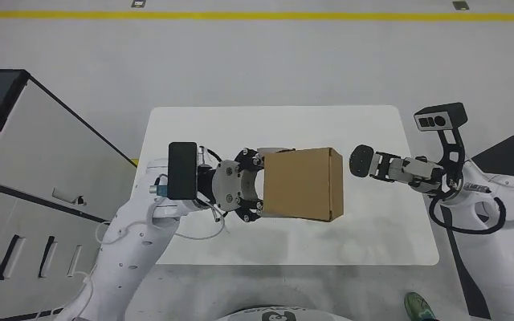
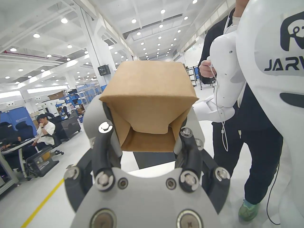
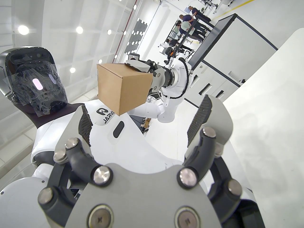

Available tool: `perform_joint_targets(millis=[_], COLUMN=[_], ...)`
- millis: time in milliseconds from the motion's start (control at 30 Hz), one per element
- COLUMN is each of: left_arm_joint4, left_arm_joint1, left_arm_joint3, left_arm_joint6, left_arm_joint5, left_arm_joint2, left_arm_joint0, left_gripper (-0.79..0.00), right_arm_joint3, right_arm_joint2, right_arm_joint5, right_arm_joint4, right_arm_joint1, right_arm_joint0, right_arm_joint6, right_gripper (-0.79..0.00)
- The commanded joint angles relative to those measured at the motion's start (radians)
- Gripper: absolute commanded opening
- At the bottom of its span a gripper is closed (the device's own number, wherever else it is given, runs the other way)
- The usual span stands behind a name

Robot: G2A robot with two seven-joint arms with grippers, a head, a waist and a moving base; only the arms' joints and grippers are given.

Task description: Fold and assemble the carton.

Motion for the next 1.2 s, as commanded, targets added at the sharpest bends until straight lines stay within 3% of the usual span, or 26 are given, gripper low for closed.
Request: perform_joint_targets(millis=[0, 167, 500, 800, 1167], left_arm_joint4=[0.000, 0.060, 0.377, 0.591, 0.583], left_arm_joint1=[0.000, -0.003, 0.001, 0.009, 0.008], left_arm_joint3=[0.000, -0.024, -0.017, -0.002, -0.013], left_arm_joint6=[0.000, 0.046, 0.293, 0.534, 0.525], left_arm_joint5=[0.000, 0.049, 0.078, 0.214, 0.252], left_arm_joint2=[0.000, -0.009, -0.029, -0.027, -0.023], left_arm_joint0=[0.000, 0.000, -0.003, -0.019, -0.012], left_gripper=[-0.785, -0.785, -0.785, -0.785, -0.785], right_arm_joint3=[0.000, 0.000, 0.000, 0.000, 0.000], right_arm_joint2=[0.000, 0.000, 0.000, 0.000, 0.000], right_arm_joint5=[0.000, 0.000, 0.000, 0.000, 0.000], right_arm_joint4=[0.000, 0.000, 0.000, 0.000, 0.000], right_arm_joint1=[0.000, 0.000, 0.000, 0.000, 0.000], right_arm_joint0=[0.000, 0.000, 0.000, 0.000, 0.000], right_arm_joint6=[0.000, 0.000, 0.000, 0.000, 0.000], right_gripper=[0.000, 0.000, 0.000, 0.000, 0.000])
